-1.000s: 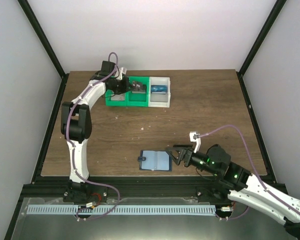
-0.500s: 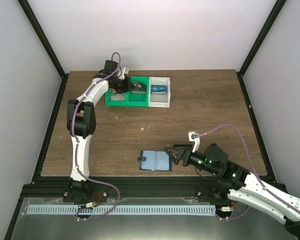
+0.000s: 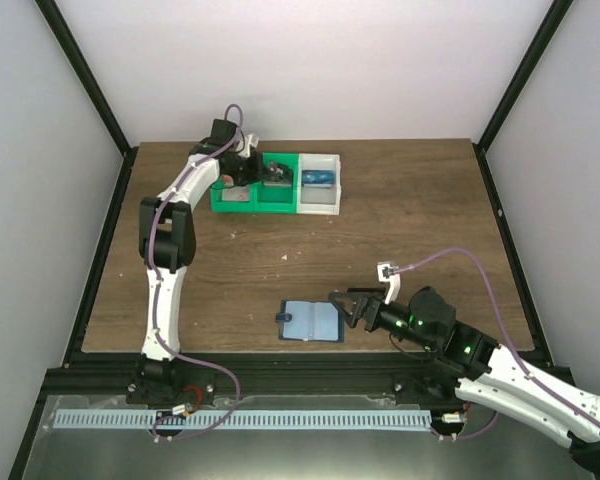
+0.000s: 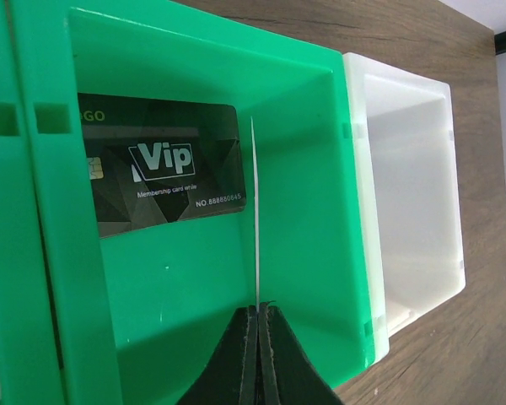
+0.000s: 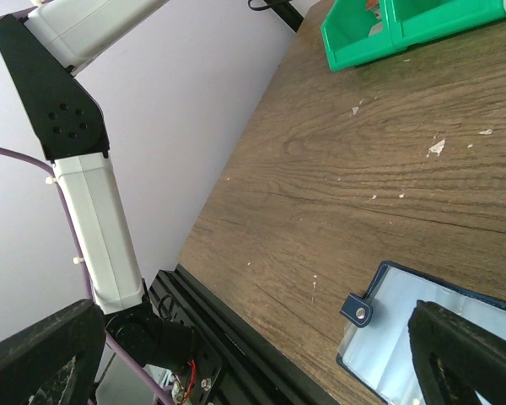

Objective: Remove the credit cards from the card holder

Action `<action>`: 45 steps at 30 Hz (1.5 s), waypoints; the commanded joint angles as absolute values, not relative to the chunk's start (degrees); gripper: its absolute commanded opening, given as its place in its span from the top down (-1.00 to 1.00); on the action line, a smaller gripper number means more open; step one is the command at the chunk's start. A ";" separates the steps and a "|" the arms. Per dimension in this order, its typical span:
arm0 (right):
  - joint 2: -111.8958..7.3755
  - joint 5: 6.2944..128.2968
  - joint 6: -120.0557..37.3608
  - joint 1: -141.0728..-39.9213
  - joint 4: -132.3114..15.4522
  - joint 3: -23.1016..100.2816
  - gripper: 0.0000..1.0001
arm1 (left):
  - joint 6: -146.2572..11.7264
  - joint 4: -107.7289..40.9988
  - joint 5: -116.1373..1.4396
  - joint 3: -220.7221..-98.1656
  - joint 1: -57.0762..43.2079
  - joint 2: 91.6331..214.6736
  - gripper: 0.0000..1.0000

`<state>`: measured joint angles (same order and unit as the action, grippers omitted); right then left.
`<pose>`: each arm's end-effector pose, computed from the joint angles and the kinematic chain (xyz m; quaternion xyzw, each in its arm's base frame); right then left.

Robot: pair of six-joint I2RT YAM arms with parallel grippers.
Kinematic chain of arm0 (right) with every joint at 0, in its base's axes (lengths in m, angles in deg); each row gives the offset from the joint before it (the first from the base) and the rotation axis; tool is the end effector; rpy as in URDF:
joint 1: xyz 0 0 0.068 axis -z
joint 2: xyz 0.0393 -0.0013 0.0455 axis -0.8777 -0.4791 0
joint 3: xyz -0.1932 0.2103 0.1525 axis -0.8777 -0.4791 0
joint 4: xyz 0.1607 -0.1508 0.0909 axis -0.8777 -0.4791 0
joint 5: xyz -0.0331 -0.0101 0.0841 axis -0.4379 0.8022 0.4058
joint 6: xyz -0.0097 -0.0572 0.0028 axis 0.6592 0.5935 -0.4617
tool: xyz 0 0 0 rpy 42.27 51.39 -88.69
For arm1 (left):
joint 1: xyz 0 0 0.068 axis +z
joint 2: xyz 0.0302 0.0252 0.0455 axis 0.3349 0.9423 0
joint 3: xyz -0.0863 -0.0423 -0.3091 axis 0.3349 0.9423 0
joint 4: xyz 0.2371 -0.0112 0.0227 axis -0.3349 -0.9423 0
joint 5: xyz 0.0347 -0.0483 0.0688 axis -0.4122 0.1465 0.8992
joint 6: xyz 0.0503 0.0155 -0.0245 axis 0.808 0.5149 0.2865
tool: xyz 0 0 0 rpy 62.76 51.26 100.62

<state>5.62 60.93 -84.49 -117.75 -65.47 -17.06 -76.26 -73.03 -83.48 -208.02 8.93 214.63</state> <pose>0.0358 0.0555 0.2639 -0.0502 0.7692 0.5150 0.3750 0.5297 -0.1233 0.2387 0.0131 0.9123 -0.3507 0.2111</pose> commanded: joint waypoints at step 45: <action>5.80 54.38 -84.79 -117.66 -69.17 -13.23 -0.99 | -81.04 -63.96 -85.20 -213.57 9.37 220.81 0.87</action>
<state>5.47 55.95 -84.55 -117.75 -69.10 -15.22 -80.85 -65.40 -85.23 -212.55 9.04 220.96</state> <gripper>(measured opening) 0.997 0.057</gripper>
